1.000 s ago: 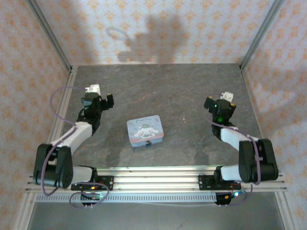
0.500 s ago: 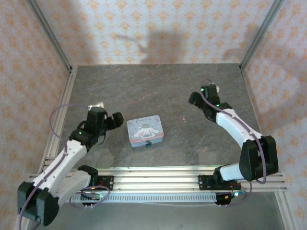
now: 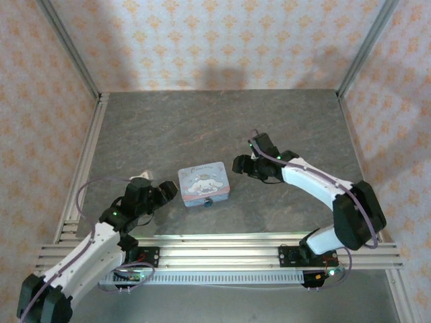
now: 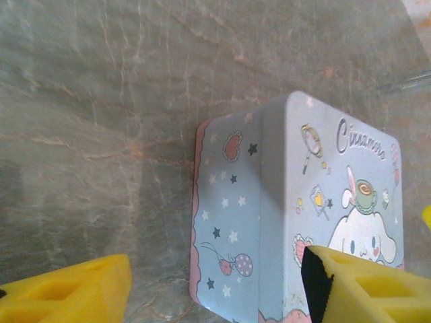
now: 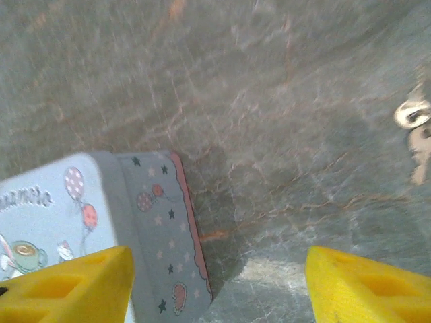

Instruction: Unlock a padlock with a key

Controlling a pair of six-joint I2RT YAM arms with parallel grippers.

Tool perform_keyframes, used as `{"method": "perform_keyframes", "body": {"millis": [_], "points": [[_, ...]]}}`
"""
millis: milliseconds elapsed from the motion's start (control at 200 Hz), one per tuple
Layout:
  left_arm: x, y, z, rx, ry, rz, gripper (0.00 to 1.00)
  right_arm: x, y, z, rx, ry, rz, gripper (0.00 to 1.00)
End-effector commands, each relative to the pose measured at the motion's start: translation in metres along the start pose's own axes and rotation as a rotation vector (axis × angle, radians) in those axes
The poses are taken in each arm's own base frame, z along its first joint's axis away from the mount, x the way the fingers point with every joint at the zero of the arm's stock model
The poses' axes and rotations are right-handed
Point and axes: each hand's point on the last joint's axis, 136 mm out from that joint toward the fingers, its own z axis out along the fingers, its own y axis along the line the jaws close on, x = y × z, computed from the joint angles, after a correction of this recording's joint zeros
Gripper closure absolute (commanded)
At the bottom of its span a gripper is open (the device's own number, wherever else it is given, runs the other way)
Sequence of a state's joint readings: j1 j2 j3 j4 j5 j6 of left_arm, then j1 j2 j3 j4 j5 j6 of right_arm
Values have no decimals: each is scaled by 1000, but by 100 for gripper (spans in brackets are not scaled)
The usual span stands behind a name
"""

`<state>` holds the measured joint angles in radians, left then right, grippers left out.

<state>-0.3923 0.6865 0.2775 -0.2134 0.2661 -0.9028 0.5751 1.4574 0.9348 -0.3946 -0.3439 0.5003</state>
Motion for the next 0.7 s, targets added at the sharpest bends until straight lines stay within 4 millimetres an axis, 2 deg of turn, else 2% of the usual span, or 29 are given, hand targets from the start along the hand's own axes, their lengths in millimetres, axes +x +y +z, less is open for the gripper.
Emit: {"method": "perform_keyframes", "body": {"millis": [0,170,285,470,696], "points": [[-3,-39,7,116,32,0,31,7,29,0,-69,30,-30,32],[3,-51,28,103,108,37,30,29,37,18,-61,94,-57,30],[-1,-65,38,138,113,27,34,36,44,24,-79,110,-37,29],[-12,-75,43,92,118,97,36,26,50,39,-69,105,-49,33],[-22,-86,67,84,123,80,41,4,64,54,-60,108,-65,39]]}}
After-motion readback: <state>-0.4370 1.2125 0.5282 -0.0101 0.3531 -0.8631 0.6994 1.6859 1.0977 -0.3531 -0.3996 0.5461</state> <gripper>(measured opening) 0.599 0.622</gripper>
